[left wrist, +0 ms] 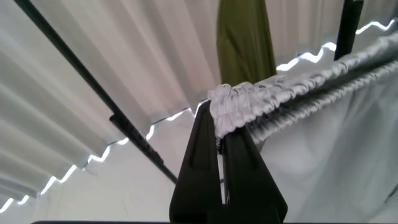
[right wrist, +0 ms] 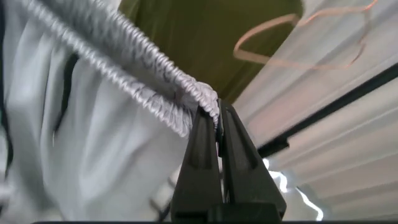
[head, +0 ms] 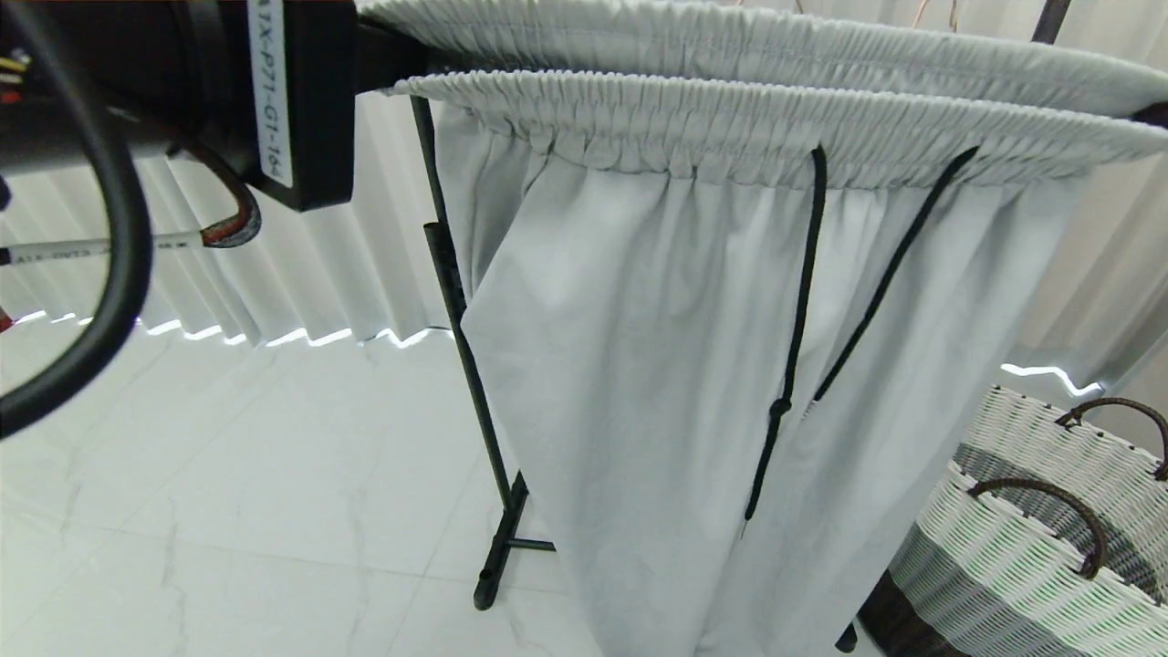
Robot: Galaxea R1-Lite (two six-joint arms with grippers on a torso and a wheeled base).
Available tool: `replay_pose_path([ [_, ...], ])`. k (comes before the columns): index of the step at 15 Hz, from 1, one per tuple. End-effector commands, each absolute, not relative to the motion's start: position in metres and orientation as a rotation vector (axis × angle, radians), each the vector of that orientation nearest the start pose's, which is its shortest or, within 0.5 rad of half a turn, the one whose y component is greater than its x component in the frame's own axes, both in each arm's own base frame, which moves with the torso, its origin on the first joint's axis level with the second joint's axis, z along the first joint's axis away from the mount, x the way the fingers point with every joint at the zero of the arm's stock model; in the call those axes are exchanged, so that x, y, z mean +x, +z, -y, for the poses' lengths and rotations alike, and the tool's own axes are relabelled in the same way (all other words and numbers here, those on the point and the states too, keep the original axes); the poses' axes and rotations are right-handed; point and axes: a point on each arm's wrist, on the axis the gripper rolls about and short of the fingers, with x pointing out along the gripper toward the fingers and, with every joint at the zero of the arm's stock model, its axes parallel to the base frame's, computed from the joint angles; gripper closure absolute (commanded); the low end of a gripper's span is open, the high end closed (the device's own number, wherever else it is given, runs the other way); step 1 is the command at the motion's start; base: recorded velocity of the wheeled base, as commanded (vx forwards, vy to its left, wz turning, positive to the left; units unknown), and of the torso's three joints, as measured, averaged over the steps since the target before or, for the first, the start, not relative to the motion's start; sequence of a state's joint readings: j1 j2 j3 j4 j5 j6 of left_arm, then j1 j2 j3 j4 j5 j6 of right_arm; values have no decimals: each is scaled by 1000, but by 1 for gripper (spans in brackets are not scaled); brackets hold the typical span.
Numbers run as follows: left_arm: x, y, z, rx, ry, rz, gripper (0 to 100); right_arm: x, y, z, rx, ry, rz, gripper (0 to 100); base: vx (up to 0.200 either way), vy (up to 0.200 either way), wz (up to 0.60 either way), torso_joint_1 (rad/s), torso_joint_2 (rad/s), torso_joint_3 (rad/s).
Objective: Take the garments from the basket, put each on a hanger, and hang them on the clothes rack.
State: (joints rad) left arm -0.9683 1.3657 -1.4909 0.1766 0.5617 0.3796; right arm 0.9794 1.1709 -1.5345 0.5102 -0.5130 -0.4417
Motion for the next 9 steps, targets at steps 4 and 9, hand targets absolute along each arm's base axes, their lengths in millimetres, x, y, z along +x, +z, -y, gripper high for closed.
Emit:
replay_pose_path([
  [4,138,390,180,393,-388,58,100,37,396,-70,-579,731,26,100,0,0,0,0,0,0],
  [9,134,391,169,392,-361,51,100,39,394,-75,-589,722,15,100,0,0,0,0,0,0],
])
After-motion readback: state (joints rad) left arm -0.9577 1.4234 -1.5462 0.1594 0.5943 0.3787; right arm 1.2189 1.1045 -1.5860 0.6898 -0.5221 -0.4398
